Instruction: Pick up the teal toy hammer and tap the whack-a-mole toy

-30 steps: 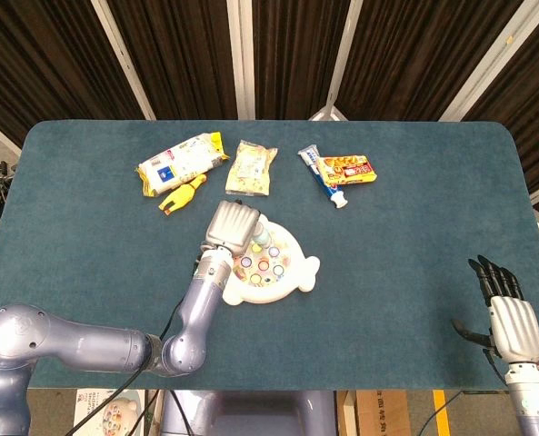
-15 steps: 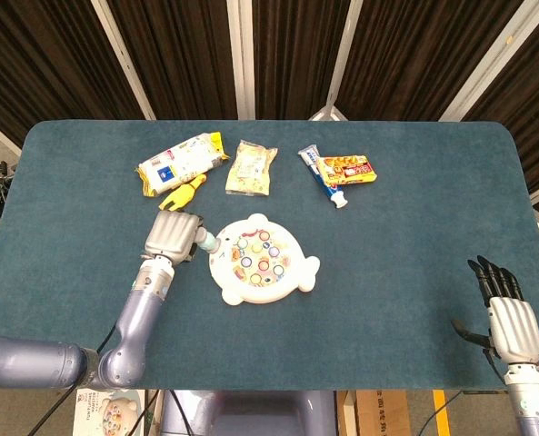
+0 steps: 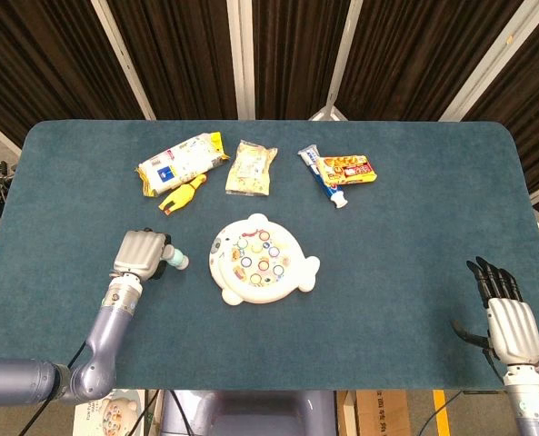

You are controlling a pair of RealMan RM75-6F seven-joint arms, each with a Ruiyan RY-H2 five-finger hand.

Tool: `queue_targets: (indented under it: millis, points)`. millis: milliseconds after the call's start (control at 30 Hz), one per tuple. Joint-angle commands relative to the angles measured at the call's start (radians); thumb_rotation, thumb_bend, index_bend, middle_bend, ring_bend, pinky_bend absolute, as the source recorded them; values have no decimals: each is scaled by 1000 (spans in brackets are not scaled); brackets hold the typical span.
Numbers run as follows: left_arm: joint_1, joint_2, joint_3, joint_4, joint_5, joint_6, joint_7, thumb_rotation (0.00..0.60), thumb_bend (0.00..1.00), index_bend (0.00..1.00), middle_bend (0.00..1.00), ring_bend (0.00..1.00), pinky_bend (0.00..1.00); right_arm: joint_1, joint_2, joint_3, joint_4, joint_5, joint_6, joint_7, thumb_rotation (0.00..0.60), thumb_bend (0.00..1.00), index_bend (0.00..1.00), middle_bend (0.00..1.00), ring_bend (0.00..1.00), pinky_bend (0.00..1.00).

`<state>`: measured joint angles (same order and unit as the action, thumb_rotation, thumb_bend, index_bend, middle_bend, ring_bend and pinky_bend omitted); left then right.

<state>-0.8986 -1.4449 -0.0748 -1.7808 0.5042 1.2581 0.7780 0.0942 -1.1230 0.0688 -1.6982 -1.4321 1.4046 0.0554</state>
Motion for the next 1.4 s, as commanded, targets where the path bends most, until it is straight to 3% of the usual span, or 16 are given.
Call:
queue_targets:
  millis: [33,400,1033,1400]
  points:
    - [14,-15,9,21,9,4,-6,600,678,567,456,306,426,-1,1,0,-1,0,0,0,600,238,0,0,0,0]
    - [38,-71,2,93,8,9,-4,600,669,549,452,306,426,0,3,-1,-2,-1,-2,4,600,238,0,0,0,0]
    - [54,-94,-22,117,-4,-12,29,600,483,507,424,306,418,-1,4,-3,-1,-5,-1,5,600,238,0,0,0,0]
    - [61,-88,-30,112,-7,-16,46,600,431,487,413,298,405,-2,4,-4,-2,-9,2,6,600,238,0,0,0,0]
